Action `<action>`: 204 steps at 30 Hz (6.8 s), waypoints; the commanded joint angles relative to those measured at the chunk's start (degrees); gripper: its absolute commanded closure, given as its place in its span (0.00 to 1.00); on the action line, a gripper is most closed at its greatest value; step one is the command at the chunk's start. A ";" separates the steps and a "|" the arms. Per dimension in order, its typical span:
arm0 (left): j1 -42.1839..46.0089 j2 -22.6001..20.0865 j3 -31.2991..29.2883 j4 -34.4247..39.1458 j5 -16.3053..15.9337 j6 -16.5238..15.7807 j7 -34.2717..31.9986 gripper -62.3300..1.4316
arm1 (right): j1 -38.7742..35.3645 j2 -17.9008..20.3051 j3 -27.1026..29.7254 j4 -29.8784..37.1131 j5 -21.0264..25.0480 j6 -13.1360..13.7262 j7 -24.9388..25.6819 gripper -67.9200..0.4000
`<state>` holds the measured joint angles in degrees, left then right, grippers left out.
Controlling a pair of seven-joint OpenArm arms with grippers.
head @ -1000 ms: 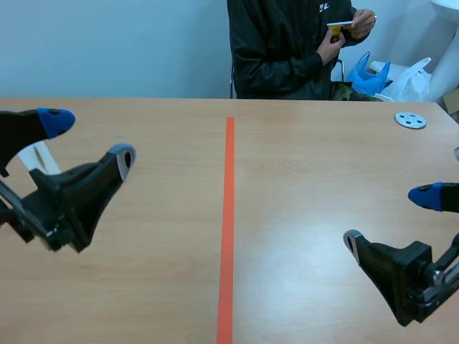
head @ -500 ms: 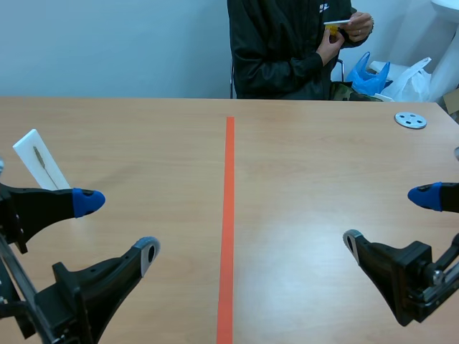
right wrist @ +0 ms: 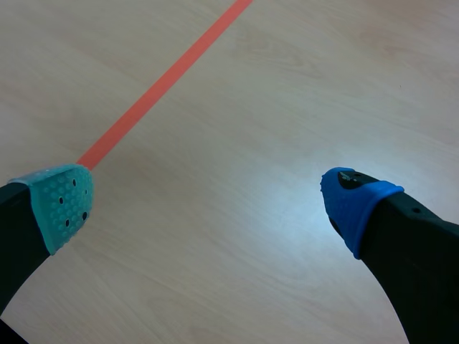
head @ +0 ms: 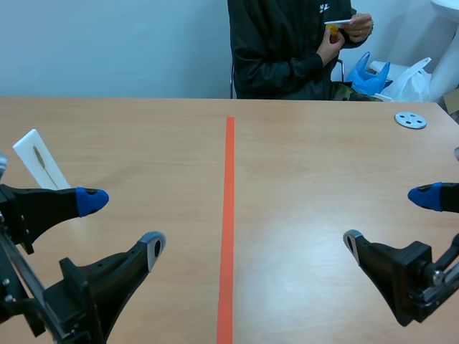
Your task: Sort the leaf by its shape. The table is split by an orange tape line. A compound leaf with several leaflets goes to the left side, a simple leaf with one blade goes to the right side. Return to the home posture when a red brick is placed on the table.
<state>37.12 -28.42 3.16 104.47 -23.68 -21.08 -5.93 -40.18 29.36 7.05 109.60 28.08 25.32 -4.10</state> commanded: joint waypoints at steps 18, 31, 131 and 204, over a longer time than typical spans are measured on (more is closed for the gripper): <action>-0.98 -0.02 0.15 0.20 -0.52 -0.11 -0.68 0.03 | 0.35 0.46 0.76 0.22 0.61 -0.09 0.42 0.00; -0.98 -0.04 0.15 0.20 -0.52 -0.11 -0.63 0.03 | 0.35 0.46 0.76 0.22 0.63 -0.09 1.05 0.00; -39.50 6.23 27.71 -47.82 23.98 -0.46 -17.25 0.03 | 0.35 0.44 0.76 0.22 0.63 -0.26 1.01 0.00; -15.21 10.78 -3.54 -17.51 10.99 6.91 -4.44 0.92 | 0.35 0.46 0.76 0.22 0.66 -0.26 0.59 0.00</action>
<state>22.24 -17.93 -0.62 86.85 -12.29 -13.78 -10.31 -40.18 29.36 7.05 109.60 28.08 25.28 -4.19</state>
